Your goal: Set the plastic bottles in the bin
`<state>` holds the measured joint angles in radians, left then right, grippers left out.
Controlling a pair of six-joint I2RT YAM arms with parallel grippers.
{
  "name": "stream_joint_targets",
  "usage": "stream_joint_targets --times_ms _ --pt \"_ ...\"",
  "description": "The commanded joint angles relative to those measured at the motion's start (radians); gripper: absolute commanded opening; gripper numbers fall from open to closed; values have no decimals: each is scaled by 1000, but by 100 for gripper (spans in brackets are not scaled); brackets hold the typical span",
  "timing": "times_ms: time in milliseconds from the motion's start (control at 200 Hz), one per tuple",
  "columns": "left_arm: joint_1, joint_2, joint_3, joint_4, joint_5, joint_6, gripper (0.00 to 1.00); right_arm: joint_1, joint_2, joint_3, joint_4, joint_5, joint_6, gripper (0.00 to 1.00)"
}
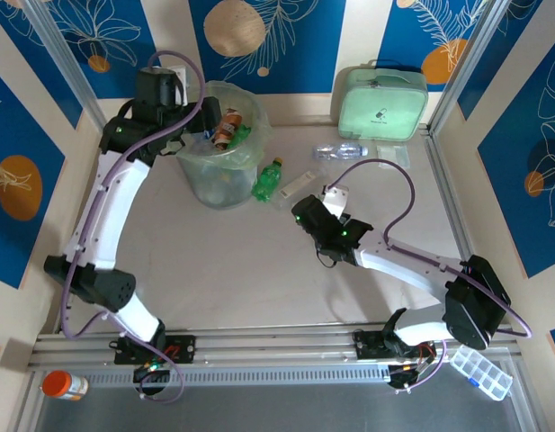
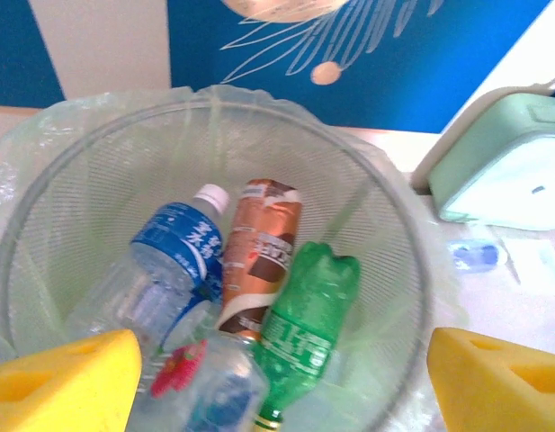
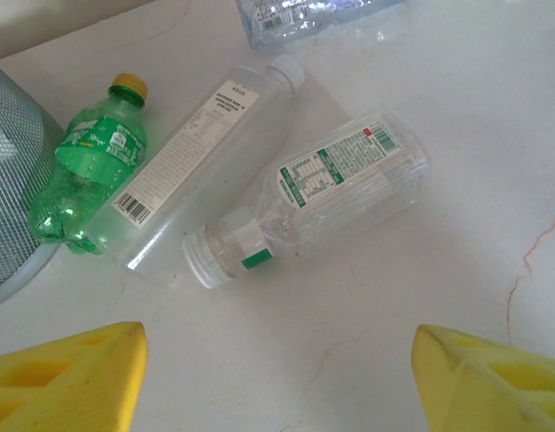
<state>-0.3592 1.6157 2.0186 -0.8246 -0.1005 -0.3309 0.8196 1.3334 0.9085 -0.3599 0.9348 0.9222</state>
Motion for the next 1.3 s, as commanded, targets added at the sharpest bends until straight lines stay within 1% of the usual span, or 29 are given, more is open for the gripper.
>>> stream_joint_targets --times_ms 0,135,260,390,460,545,610,695,770,845,885,930,995,1105,1190,1296 --pt "-66 -55 -79 19 -26 -16 82 -14 -20 -5 -3 16 23 78" --pt "-201 -151 -228 87 -82 -10 82 -32 -28 -9 -10 0 40 78" --pt "-309 -251 -421 183 -107 -33 82 -53 -47 -26 -7 -21 56 78" --pt "-379 -359 -658 337 -114 -80 81 -83 -64 -42 -1 -56 80 78" --pt "-407 -397 -779 426 -117 -99 81 -90 -69 -51 4 -79 90 78" --pt "-441 -424 -909 539 -123 -92 80 -95 -69 -56 7 -93 107 78" --pt "-458 -443 -1006 620 -123 -92 80 -112 -67 -49 -3 -119 117 78" --pt "-462 -471 -1134 738 -72 -116 79 -166 -61 -29 -44 -163 164 78" --pt "-462 -504 -1227 832 -50 -109 79 -255 -47 -11 -82 -295 226 78" --pt "-462 -548 -1301 900 -51 -91 79 -343 -17 -2 -72 -449 253 75" --pt "-462 -572 -1339 938 -55 -89 79 -374 7 13 -78 -492 270 74" --pt "-462 -600 -1380 975 -71 -100 79 -398 39 43 -108 -509 303 74" --pt "-463 -634 -1403 979 -106 -113 79 -427 89 90 -127 -532 334 74" --pt "-462 -691 -1407 935 -164 -108 79 -463 195 181 -161 -558 399 75" --pt "-462 -743 -1453 972 -209 -105 79 -493 287 258 -193 -593 463 78" --pt "-460 -792 -1482 970 -280 -109 79 -527 399 351 -223 -659 522 83"
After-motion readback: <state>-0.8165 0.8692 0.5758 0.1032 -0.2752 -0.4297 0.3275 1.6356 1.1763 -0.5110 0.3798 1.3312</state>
